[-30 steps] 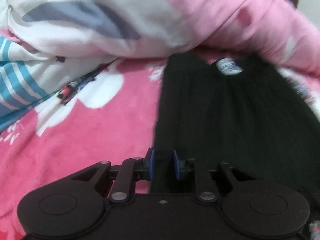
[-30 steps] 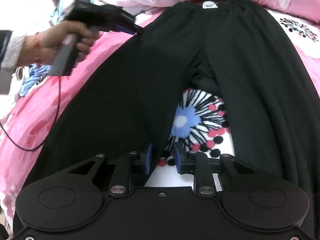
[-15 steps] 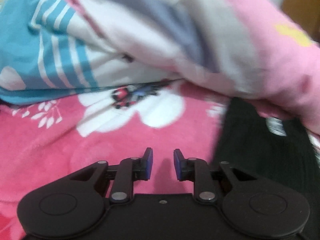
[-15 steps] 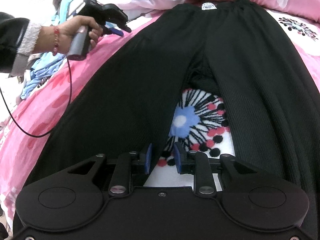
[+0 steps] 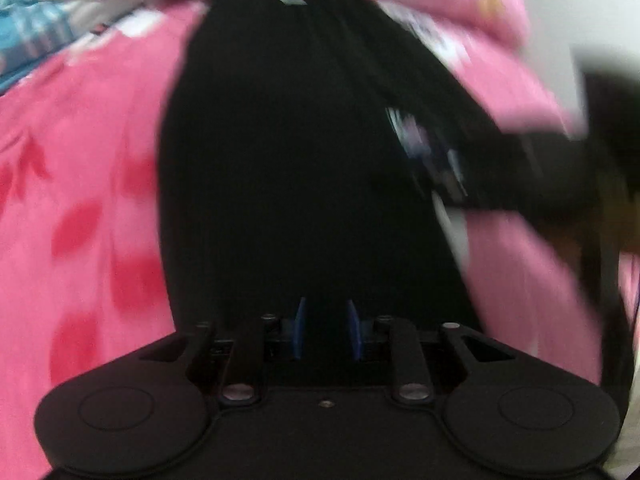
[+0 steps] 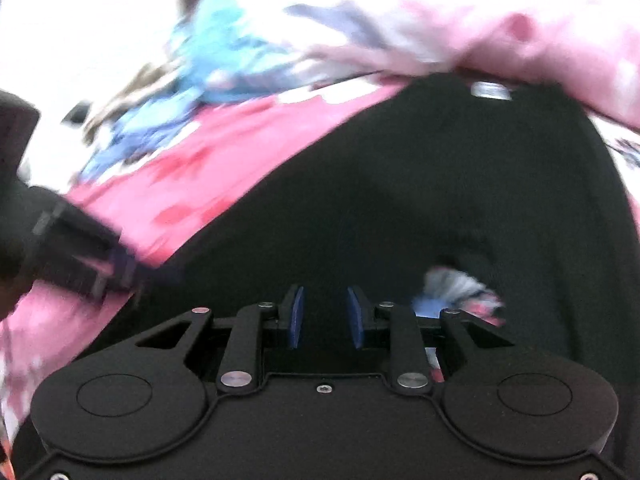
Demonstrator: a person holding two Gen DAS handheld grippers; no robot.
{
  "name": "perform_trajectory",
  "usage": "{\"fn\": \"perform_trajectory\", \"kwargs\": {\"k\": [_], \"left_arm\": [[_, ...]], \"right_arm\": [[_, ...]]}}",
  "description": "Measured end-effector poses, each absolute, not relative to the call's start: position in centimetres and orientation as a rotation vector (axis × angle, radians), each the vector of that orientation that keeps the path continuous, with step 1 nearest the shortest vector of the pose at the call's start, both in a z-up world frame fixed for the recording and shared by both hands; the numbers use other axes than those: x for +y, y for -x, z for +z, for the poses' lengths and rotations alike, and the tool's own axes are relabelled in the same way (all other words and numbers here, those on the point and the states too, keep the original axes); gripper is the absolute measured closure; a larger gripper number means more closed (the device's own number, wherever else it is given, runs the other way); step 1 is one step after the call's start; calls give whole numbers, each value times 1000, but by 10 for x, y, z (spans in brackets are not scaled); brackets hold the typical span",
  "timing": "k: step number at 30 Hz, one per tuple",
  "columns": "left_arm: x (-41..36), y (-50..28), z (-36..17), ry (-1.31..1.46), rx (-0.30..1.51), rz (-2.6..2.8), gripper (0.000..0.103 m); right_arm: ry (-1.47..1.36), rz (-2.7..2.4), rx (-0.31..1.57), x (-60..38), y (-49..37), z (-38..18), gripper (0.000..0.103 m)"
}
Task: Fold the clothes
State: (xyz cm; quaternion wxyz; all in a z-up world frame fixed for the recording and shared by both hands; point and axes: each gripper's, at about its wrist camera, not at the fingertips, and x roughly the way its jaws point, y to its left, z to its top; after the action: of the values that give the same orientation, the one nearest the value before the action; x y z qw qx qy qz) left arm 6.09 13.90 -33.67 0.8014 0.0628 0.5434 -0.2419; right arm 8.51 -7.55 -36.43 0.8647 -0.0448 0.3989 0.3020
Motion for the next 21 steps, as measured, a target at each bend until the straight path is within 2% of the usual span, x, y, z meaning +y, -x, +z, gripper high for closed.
{"fn": "perform_trajectory", "kwargs": {"k": [4, 8, 12, 19, 21], "left_arm": [[179, -24, -335, -159, 1163, -453, 83], [196, -6, -324, -205, 1157, -446, 83], [186, -8, -316, -178, 1100, -575, 80], [159, 22, -350, -200, 1170, -728, 79], [168, 38, -350, -198, 1184, -739, 78]], "right_arm": [[142, 514, 944, -101, -65, -373, 79], [156, 353, 995, -136, -27, -358, 79], [129, 421, 941, -102, 3, -340, 79], [155, 518, 978, -12, 48, -366, 75], [151, 486, 976, -16, 76, -368, 69]]}}
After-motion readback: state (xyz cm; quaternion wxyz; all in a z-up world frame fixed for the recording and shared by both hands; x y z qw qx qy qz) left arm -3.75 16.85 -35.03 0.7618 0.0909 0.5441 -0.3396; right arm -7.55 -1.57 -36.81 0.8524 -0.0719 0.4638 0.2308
